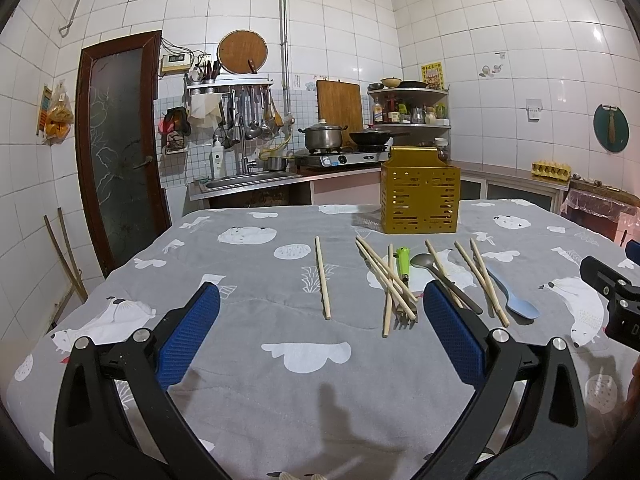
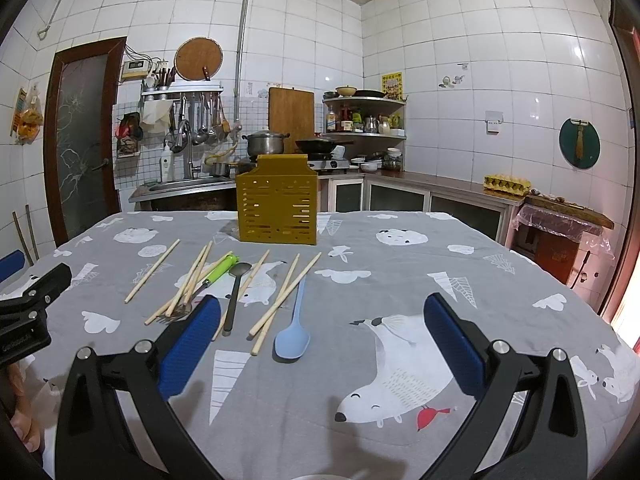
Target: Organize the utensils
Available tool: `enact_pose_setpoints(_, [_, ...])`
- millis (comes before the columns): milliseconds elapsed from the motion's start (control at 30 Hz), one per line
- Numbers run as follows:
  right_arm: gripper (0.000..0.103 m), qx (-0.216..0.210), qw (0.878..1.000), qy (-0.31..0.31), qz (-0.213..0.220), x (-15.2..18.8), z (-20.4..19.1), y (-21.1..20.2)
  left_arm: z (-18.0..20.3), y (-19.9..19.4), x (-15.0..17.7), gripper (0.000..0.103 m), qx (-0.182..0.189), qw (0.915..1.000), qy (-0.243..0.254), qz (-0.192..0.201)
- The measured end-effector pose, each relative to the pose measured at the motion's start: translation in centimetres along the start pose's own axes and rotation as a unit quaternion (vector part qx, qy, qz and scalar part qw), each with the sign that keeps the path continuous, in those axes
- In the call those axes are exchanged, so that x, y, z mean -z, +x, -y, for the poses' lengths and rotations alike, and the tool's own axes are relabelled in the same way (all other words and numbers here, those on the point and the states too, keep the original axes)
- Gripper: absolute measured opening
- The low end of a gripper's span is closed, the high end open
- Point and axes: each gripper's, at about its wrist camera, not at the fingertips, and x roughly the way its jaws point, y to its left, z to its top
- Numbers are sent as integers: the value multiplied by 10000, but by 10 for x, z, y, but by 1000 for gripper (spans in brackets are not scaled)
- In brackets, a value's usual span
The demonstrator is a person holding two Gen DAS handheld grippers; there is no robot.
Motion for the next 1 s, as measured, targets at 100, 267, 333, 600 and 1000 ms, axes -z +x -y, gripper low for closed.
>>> enact_pose_setpoints(100, [99,-1,10000,-1,1,0,0,0,0,0,0,98,2,10000,0,3])
enact_pose_setpoints(267, [99,5,10000,0,1,0,1,0,0,0,0,98,-2,10000,1,6])
enact_pose_setpoints(333, [99,3,10000,0,4,0,1,0,0,0,0,98,-1,10000,2,7])
enact_pose_setpoints(600, [99,8,10000,-6,7,0,1,0,3,-5,-3,98,-3,10000,4,22])
enact_pose_setpoints(1000, [99,17,10000,6,14,-2,6,0,2,-7,-4,98,-4,10000,0,42])
